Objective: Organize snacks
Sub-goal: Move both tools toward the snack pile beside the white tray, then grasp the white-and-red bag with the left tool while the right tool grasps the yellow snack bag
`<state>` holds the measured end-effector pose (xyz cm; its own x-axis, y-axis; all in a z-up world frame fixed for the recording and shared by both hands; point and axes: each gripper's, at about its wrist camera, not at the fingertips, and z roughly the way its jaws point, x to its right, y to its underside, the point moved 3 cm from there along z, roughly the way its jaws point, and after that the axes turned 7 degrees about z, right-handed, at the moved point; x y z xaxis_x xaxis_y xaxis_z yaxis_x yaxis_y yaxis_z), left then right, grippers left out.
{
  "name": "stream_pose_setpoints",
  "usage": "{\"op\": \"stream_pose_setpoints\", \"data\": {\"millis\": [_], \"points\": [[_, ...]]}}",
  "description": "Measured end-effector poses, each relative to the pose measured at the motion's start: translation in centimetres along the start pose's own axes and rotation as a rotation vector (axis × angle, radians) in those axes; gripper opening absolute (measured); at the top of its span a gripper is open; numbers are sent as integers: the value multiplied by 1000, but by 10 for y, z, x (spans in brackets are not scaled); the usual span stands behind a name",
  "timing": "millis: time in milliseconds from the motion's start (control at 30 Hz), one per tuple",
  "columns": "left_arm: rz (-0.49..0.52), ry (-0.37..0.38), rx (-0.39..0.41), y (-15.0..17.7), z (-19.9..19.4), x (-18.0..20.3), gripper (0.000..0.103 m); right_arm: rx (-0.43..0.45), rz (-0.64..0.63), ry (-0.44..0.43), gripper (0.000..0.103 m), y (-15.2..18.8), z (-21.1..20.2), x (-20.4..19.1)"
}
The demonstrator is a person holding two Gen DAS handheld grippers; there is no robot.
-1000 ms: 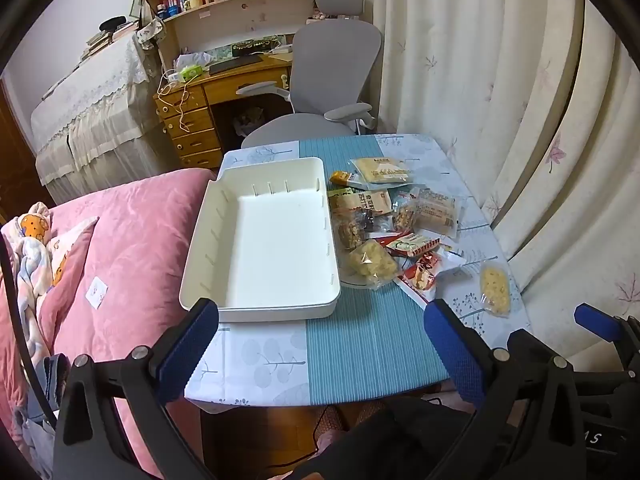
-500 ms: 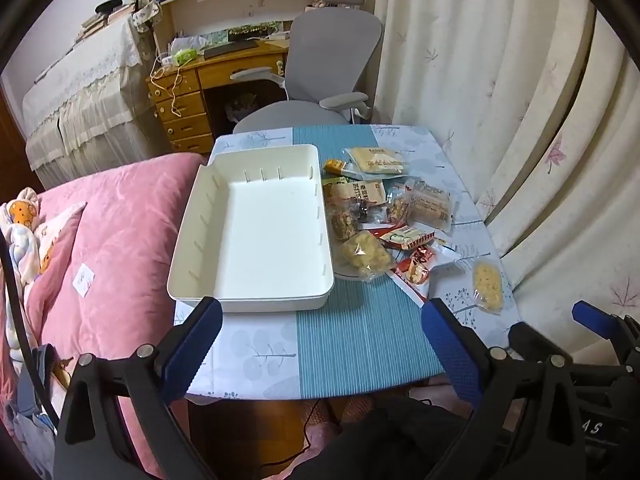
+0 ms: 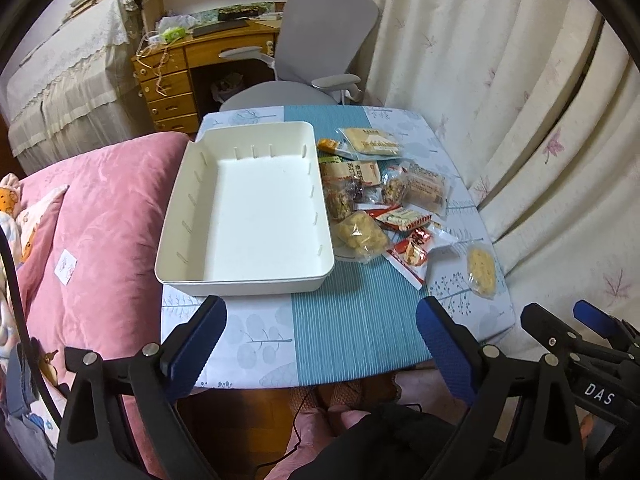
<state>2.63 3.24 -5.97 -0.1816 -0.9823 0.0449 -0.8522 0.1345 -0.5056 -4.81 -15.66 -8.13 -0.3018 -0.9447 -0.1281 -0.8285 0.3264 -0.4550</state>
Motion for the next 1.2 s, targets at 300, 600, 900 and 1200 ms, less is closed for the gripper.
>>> {"op": "stream_pose_setpoints", "data": {"millis": [300, 600, 900, 1200], "points": [[76, 70, -9, 1, 8, 1, 95, -15, 44, -5, 97, 23, 8, -7], [207, 176, -2, -5, 13, 31, 95, -3, 141, 3, 94, 32, 4, 8], [301, 202, -6, -17, 27, 63, 95, 30, 199, 44, 91, 31, 10, 34], [370, 215, -82, -33, 62, 103, 95, 26, 209, 72, 87, 16, 42, 65]]}}
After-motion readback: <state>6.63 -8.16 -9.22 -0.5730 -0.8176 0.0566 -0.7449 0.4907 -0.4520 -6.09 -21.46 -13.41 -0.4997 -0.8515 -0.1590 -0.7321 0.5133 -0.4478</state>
